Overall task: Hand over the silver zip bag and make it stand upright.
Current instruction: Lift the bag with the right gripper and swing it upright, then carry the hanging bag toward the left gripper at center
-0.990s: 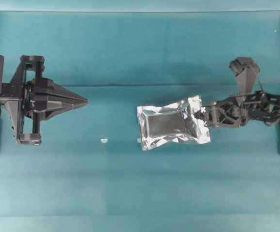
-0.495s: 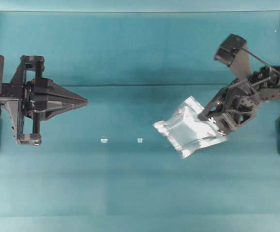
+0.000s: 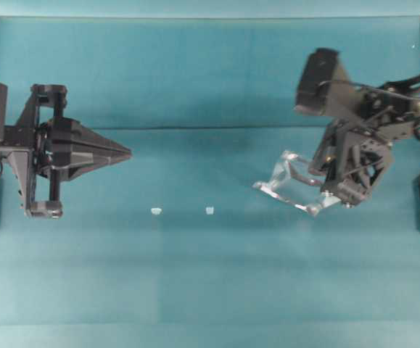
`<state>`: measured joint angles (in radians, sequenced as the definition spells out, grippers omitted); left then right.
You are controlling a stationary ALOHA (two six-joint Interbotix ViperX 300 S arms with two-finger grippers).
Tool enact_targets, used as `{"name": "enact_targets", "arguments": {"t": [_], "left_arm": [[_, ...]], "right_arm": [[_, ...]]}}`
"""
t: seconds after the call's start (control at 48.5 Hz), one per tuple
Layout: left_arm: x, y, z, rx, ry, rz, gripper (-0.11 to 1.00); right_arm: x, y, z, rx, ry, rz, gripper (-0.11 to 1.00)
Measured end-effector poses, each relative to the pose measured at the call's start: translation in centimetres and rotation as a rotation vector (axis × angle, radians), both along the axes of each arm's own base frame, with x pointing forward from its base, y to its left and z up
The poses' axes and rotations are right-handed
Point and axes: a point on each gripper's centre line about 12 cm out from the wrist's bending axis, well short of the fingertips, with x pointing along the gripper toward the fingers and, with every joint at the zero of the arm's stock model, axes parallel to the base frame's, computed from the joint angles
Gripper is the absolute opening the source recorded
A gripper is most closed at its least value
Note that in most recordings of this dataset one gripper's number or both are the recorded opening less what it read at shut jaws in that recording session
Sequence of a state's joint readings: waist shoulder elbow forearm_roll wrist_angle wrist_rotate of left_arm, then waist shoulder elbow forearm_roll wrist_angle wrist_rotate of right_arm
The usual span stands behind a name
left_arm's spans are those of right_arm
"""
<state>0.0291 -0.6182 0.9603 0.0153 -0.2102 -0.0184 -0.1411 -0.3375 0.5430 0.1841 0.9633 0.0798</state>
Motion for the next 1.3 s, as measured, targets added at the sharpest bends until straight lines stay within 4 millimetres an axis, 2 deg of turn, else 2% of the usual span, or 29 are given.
{"name": "enact_targets", "arguments": {"t": [0.392,0.681,0.949,1.011,1.073,1.3], "left_arm": [[0.7,0.0,-1.4,-0.001,0.049,0.000,-0.01],[1.5,0.1,-3.0,-0.006,0.106,0.004,-0.01],[3.4,0.2,-4.6,-0.042,0.122,0.009,0.00],[3.9,0.2,-5.0,-0.052,0.115,0.011,0.06],[4.5,0.2,-5.4,-0.072,0.112,0.014,0.17],[6.1,0.3,-7.7,-0.122,0.164,0.027,0.83]], "right_arm": [[3.6,0.6,-0.6,-0.138,0.136,0.299,0.02],[5.1,0.9,-1.4,-0.196,0.187,0.357,0.02],[5.2,0.9,-1.5,-0.197,0.189,0.359,0.02],[5.3,1.0,-1.6,-0.197,0.189,0.361,0.02],[5.3,1.0,-1.5,-0.198,0.186,0.360,0.02],[5.3,1.0,-1.5,-0.198,0.185,0.362,0.02]]}}
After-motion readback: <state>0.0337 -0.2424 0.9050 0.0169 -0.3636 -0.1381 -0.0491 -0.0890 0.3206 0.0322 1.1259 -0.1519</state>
